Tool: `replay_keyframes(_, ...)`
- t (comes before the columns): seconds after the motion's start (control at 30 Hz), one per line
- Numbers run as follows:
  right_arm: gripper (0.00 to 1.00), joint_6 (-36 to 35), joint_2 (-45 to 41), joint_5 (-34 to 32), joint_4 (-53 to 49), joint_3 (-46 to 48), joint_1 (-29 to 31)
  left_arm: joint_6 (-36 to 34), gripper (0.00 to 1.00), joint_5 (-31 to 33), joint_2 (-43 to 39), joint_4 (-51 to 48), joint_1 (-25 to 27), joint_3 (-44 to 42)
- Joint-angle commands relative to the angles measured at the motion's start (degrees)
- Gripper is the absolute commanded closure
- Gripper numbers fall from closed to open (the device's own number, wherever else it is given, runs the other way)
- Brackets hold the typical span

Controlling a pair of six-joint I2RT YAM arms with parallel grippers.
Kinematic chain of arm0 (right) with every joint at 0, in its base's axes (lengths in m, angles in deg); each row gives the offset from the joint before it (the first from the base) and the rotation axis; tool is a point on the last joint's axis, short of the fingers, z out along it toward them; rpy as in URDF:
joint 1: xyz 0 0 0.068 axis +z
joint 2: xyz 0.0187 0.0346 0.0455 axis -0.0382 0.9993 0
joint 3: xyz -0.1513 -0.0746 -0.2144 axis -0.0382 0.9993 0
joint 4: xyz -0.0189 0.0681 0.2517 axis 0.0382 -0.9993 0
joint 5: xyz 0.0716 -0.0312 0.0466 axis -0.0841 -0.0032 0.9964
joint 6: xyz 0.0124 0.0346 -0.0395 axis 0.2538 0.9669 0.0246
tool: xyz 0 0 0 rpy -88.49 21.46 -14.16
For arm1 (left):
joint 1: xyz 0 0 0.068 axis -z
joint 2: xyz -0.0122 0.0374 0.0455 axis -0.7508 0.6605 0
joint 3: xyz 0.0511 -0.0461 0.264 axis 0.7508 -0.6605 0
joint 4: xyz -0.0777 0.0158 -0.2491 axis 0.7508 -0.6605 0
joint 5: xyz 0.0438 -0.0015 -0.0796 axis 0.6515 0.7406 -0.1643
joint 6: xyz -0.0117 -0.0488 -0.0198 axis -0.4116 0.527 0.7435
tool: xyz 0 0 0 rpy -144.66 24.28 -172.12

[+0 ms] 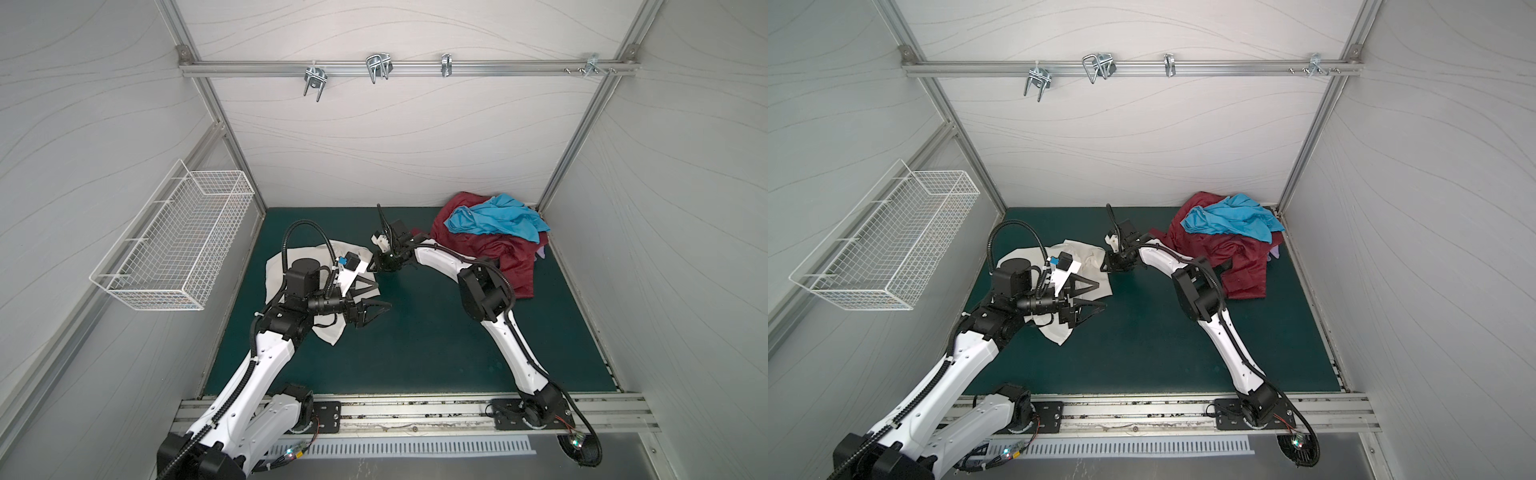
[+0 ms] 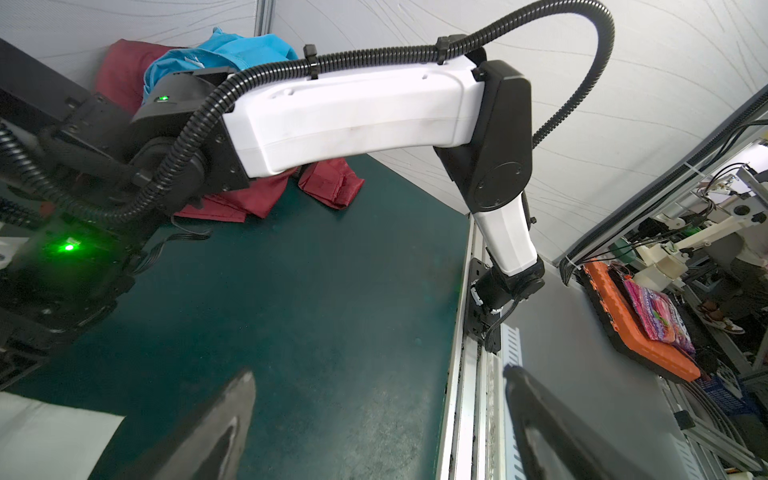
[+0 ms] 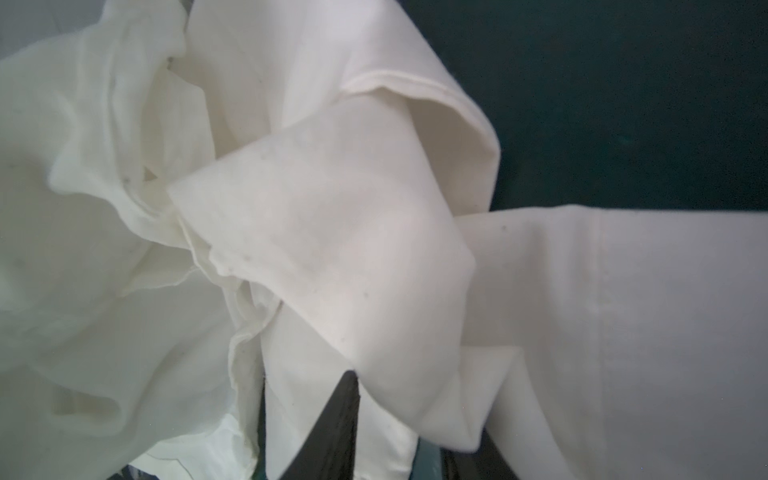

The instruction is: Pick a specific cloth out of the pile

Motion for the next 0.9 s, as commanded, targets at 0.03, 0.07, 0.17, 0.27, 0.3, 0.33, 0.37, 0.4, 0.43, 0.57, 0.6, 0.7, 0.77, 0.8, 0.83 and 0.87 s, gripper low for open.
replay_keyframes(0.03,0.66,5.5,3.7,3.7,2.5,-1.7,0.6,-1.5,0.05,0.3,-0.9,1.3,0.2,0.3)
replay_keyframes(0.07,0.66,6.0,4.0,3.6,3.0,-2.1,0.6,-1.6,0.05,0.3,-0.9,1.3,0.2,0.2)
replay_keyframes(0.17,0.62,5.8,3.2,2.6,3.0,-2.1,0.5,-1.6,0.05,0.4,-1.0,1.4,0.2,0.2)
replay_keyframes(0.27,0.57,4.2,-0.8,1.8,4.8,2.0,0.4,-1.5,0.05,0.4,-1.0,1.5,0.2,0.3)
replay_keyframes(0.3,0.55,3.6,-2.6,2.4,6.5,4.0,0.3,-1.4,0.05,0.3,-1.1,1.5,0.2,0.4)
replay_keyframes(0.33,0.52,3.5,-4.6,3.1,8.6,6.2,0.2,-1.3,0.05,0.3,-1.1,1.6,0.3,0.3)
replay_keyframes(0.37,0.48,3.4,-6.6,3.9,10.6,8.0,0.1,-1.0,0.05,0.1,-1.1,1.9,0.3,0.4)
replay_keyframes(0.4,0.46,3.4,-8.3,4.5,11.7,9.1,-0.1,-0.8,0.05,-0.1,-1.2,2.2,0.3,0.4)
replay_keyframes(0.43,0.44,3.4,-10.0,5.0,12.6,10.1,-0.2,-0.5,0.05,-0.2,-1.2,2.6,0.4,0.3)
replay_keyframes(0.57,0.39,3.0,-16.9,5.4,13.9,13.4,-0.8,1.3,0.05,0.0,-1.7,4.5,0.9,0.5)
replay_keyframes(0.6,0.38,2.6,-18.9,5.1,13.8,14.7,-1.1,1.8,0.05,0.1,-1.9,5.0,1.1,0.5)
replay_keyframes(0.7,0.33,1.2,-25.6,3.8,12.1,18.8,-1.6,2.8,0.05,1.2,-2.7,5.7,2.1,0.8)
replay_keyframes(0.77,0.32,-0.1,-30.9,2.4,10.2,22.7,-2.4,3.1,0.05,2.8,-3.4,5.7,3.2,0.9)
replay_keyframes(0.8,0.3,-0.7,-34.0,1.6,9.6,25.5,-3.0,3.5,0.04,4.2,-3.9,5.8,3.8,1.0)
replay_keyframes(0.83,0.29,-1.3,-37.4,0.6,9.0,28.6,-3.7,3.8,0.04,5.9,-4.3,5.6,4.5,1.1)
replay_keyframes(0.87,0.28,-1.8,-40.5,-0.4,8.7,31.8,-4.5,3.7,0.04,7.5,-4.8,5.1,5.1,1.3)
